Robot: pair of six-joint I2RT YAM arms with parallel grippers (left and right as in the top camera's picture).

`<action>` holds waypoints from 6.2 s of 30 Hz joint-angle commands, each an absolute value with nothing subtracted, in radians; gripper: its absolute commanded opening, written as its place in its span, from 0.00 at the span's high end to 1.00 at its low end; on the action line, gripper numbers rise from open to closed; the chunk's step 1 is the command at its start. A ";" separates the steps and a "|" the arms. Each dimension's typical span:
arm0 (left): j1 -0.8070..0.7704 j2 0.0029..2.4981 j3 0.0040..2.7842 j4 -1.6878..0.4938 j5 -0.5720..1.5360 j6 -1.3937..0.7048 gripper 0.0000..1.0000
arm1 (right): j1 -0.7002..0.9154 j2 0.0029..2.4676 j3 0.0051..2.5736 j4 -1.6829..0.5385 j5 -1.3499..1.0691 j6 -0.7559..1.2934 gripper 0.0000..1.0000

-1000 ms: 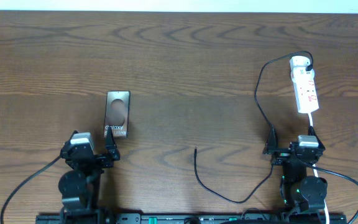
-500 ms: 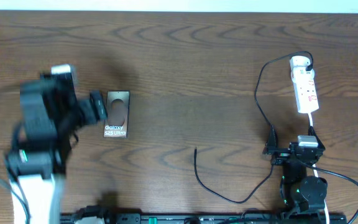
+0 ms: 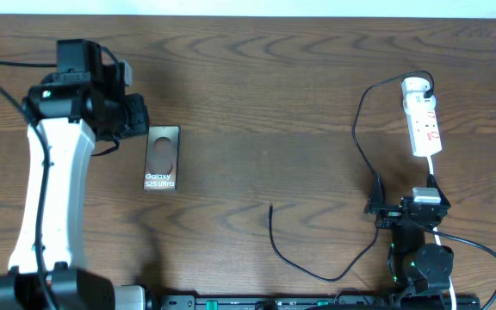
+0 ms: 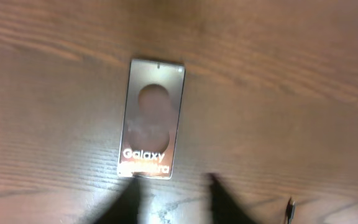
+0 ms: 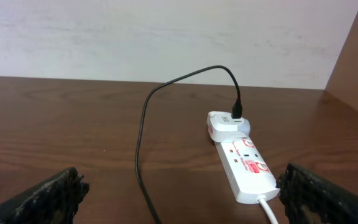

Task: Plug charger to phone and switch on socket
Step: 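Move the left gripper over the Galaxy phone and lower toward it, then lower the left gripper onto the phone's long edges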

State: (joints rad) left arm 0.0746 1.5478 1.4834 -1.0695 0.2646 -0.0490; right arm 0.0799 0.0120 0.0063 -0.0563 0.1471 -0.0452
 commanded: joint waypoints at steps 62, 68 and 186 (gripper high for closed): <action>-0.030 1.734 1.185 -0.743 0.094 -0.004 0.02 | 0.086 0.007 0.006 -0.061 0.151 -0.057 0.01; -0.029 1.792 1.186 -0.715 0.089 -0.005 0.02 | 0.086 0.007 0.006 -0.061 0.151 -0.057 0.01; -0.020 1.876 1.115 -0.627 0.067 -0.033 0.02 | 0.086 0.007 0.006 -0.061 0.151 -0.057 0.01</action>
State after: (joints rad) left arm -0.0208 1.8683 1.1332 -0.6235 0.0788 -0.0227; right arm 0.0799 0.0120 0.0063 -0.0563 0.1471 -0.0452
